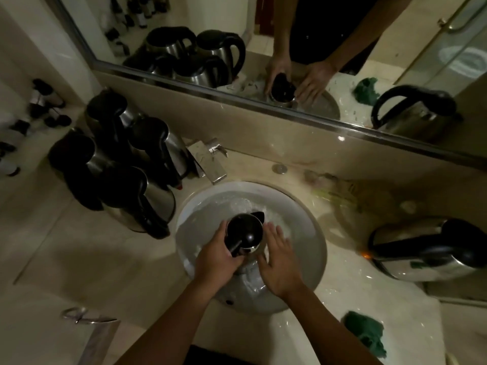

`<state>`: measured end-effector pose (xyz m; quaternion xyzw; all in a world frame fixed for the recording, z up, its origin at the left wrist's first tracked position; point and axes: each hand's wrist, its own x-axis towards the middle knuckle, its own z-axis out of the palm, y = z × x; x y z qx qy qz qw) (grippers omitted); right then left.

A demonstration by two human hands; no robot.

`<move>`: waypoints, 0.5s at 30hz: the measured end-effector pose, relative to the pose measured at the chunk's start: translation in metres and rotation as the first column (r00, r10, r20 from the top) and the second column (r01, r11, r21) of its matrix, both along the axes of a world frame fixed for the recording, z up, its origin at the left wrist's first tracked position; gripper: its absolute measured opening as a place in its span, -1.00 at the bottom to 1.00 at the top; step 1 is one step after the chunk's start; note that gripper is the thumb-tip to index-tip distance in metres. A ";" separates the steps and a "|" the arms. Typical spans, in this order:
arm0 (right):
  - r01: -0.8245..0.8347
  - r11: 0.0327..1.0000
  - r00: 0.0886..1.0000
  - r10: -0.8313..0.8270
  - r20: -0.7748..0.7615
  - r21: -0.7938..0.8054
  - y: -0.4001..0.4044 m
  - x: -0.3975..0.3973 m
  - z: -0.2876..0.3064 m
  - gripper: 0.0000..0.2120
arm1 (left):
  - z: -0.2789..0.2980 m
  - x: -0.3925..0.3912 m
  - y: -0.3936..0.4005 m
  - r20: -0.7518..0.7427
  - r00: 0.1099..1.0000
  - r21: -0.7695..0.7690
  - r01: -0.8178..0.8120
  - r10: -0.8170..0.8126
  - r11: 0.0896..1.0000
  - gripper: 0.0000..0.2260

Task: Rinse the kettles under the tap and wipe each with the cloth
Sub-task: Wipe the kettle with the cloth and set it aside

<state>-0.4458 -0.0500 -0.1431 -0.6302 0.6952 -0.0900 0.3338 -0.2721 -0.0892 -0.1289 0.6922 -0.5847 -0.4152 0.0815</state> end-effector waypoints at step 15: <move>0.730 0.525 0.681 -0.517 -0.518 0.436 0.139 -0.105 0.040 -0.37 | -0.004 -0.036 0.034 0.063 0.951 0.000 -0.304 0.303 0.953 -0.64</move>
